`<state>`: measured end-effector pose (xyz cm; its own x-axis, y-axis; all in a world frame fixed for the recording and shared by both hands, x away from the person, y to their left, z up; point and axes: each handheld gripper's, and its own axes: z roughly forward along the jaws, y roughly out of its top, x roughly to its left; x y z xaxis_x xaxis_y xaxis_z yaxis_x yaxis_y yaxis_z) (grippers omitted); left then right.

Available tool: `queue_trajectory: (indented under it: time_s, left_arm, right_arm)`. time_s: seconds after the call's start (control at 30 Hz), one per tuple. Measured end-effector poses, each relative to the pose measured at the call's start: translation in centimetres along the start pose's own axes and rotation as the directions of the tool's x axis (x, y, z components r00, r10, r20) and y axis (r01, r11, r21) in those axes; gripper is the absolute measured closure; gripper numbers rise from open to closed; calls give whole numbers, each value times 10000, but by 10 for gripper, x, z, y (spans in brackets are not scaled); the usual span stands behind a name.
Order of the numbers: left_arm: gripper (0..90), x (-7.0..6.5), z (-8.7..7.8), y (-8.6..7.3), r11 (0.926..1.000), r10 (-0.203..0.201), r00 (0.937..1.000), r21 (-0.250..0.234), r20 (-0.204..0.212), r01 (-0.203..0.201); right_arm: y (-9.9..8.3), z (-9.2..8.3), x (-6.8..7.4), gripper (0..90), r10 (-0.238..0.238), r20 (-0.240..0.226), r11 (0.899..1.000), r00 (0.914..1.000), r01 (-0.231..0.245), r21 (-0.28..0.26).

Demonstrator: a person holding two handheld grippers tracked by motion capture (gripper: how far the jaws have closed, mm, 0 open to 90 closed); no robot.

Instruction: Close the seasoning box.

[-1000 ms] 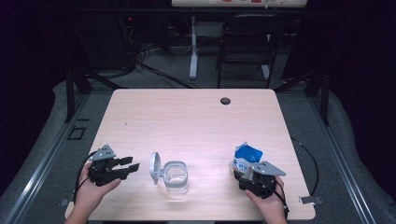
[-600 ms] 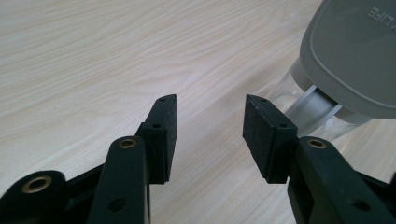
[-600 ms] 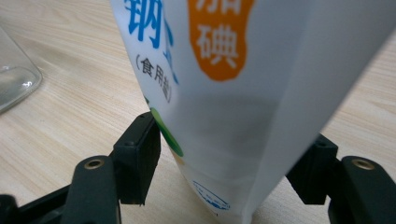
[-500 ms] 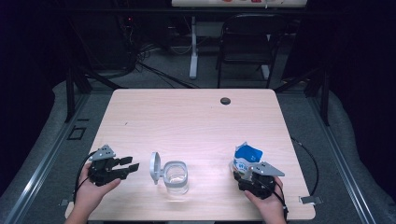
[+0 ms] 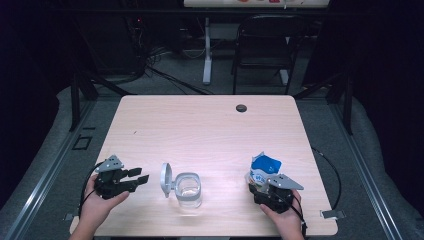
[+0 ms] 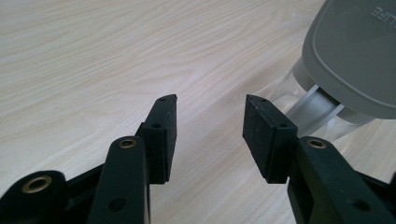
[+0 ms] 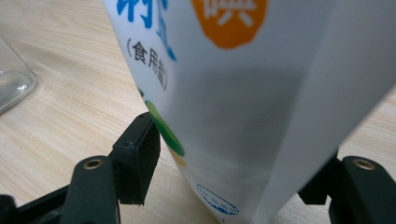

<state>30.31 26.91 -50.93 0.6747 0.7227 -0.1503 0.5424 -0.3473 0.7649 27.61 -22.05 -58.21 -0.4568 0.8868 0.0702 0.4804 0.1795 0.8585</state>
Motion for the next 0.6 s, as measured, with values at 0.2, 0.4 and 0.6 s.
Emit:
queue_trajectory:
  time_s: [0.2,0.4,0.6]
  left_arm:
    - [554,0,0,0,10000,1,10000,7,0,-1]
    - [554,0,1,0,10000,-28,10000,8,2,28]
    - [554,0,1,0,10000,-29,10000,4,-1,29]
  right_arm:
    - [-1,2,0,344,87,21,9999,10000,-87,-130]
    - [-1,3,0,349,90,17,9998,10000,-90,-165]
    - [-2,5,1,354,164,50,9997,9999,-163,-187]
